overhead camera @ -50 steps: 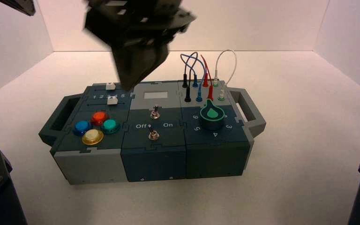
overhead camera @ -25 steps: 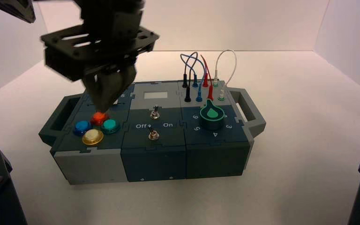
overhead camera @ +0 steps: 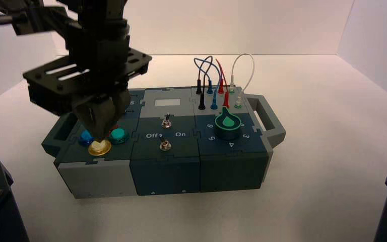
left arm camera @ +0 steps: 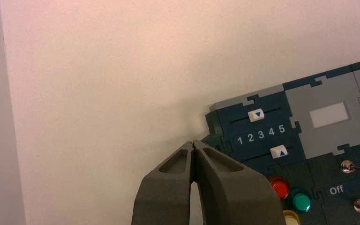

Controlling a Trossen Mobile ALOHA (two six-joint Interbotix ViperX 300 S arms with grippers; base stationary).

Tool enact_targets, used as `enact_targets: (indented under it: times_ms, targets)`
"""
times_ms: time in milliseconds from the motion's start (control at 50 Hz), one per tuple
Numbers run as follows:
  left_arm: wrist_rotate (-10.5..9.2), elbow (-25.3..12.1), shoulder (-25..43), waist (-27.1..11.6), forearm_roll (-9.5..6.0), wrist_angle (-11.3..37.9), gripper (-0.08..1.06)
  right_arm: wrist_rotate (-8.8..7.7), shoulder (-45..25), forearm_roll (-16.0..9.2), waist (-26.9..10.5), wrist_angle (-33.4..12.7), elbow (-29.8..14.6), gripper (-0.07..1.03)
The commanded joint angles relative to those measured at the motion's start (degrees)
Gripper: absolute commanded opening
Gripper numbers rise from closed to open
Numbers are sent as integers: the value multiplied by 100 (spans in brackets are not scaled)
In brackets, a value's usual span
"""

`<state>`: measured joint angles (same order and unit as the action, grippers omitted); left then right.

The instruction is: Push the yellow button with the right gripper.

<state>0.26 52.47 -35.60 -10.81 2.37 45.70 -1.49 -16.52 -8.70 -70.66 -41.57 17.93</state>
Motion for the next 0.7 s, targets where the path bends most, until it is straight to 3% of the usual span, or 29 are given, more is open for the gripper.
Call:
enact_targets:
  times_ms: [20, 700]
  targets:
    - [26, -79, -26, -18, 9, -35, -3, -18, 44, -18, -44, 0, -220, -2]
    - [35, -79, -18, -18, 18, -35, -3, -18, -369, 0, -44, -79, -422, -2]
